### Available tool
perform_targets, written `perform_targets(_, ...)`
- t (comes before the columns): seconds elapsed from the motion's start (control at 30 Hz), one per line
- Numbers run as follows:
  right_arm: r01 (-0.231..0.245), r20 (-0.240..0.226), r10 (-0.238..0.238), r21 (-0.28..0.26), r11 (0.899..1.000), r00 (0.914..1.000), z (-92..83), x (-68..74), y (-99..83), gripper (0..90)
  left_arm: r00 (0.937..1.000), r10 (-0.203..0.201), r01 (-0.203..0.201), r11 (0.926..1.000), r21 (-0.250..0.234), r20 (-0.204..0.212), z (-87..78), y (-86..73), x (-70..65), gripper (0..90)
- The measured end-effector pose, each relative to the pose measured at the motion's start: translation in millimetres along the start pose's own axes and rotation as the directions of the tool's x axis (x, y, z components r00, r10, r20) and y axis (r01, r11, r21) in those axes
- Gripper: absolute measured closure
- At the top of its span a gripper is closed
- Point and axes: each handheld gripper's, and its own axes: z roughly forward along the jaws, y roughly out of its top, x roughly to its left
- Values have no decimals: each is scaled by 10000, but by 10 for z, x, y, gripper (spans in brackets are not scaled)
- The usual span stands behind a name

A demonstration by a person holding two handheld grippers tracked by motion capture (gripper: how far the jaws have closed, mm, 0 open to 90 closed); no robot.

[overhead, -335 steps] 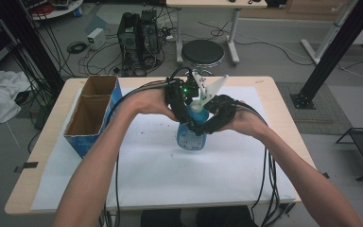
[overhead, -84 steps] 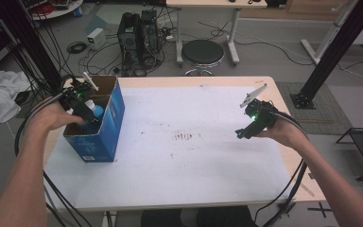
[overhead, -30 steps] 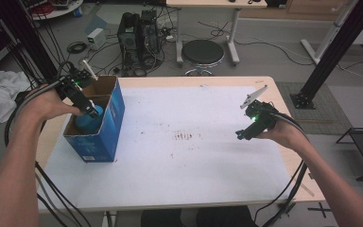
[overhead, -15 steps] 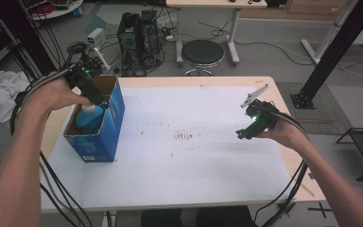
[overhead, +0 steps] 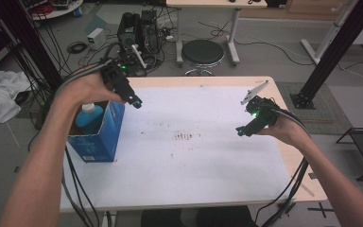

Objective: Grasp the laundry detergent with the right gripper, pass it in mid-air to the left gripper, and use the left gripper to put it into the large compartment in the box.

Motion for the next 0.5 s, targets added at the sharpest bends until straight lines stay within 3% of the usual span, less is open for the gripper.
perform_targets(0.03,-47,-15,47,48,10000,10000,-1,1,3,131,9995,315,-316,9995,86,78,20,40,-25,132)
perform_targets(0.13,-178,52,177,45,9998,9998,-2,9,10,131,9966,744,-749,9971,120,367,132,147,-129,132)
perform_targets(0.27,-83,22,83,40,10000,10000,-5,0,19,131,9920,947,-962,9952,152,830,351,258,-259,131)
perform_targets(0.37,-157,22,157,43,9999,9999,-5,-3,21,131,9849,1319,-1370,9898,389,1124,507,308,-332,131)
perform_targets(0.5,-202,10,202,149,9997,9998,-24,-8,29,131,9804,1353,-1421,9891,386,1433,663,333,-381,131)
